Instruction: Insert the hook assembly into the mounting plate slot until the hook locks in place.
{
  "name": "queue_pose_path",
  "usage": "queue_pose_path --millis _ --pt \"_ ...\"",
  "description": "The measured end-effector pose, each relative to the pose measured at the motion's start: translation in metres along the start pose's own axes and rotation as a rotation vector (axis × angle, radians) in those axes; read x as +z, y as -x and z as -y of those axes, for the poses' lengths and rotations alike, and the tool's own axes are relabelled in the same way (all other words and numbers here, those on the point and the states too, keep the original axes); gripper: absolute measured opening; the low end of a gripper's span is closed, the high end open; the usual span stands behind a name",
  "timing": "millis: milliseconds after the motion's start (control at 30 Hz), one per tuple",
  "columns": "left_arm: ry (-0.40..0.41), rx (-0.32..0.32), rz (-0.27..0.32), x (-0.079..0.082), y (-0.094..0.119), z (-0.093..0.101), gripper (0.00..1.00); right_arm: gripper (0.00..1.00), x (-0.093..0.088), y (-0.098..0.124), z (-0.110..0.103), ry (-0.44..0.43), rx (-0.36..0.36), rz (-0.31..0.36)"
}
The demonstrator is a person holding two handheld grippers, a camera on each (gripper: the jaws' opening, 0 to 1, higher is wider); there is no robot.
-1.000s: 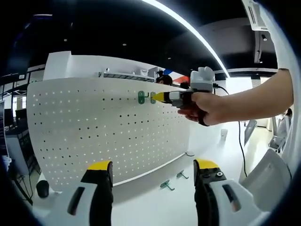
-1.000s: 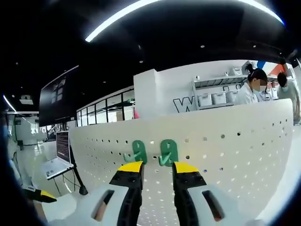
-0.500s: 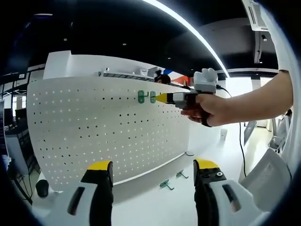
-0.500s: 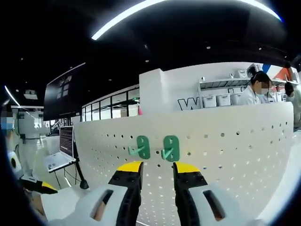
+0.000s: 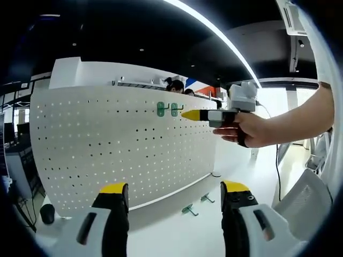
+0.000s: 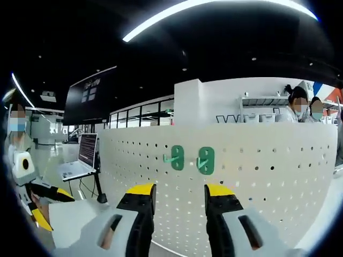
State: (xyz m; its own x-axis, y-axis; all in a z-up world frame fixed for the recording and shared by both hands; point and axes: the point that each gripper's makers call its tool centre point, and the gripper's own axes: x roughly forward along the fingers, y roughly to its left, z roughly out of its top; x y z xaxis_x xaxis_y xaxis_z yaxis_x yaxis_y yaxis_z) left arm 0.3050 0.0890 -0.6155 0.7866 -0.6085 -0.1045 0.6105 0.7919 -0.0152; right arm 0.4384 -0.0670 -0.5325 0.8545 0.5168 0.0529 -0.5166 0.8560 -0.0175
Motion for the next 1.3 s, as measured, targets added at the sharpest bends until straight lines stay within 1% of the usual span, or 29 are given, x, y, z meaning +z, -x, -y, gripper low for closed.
queue_pose_path --millis 167,400,667,933,1167,1300 --pt "-0.002 -0.001 0.002 0.001 -0.001 0.000 0.72 0.39 -0.004 0.009 0.000 0.001 0.010 0.000" --pt "-0.002 -0.001 0.000 0.001 -0.001 -0.001 0.72 0.44 -0.006 0.021 -0.004 -0.001 0.032 0.009" --pt "-0.001 -0.005 0.003 0.002 -0.003 -0.002 0.73 0.48 -0.009 0.036 -0.009 0.015 0.056 0.012" --pt "-0.007 -0.009 0.004 0.004 -0.004 -0.003 0.73 0.51 -0.017 0.052 -0.011 0.021 0.059 0.006" --pt "0.000 -0.012 0.011 0.006 -0.003 -0.004 0.74 0.52 -0.023 0.073 -0.011 0.019 0.060 0.003" --pt "-0.005 -0.012 0.005 0.005 -0.003 -0.004 0.74 0.53 -0.025 0.082 -0.010 0.017 0.059 0.002"
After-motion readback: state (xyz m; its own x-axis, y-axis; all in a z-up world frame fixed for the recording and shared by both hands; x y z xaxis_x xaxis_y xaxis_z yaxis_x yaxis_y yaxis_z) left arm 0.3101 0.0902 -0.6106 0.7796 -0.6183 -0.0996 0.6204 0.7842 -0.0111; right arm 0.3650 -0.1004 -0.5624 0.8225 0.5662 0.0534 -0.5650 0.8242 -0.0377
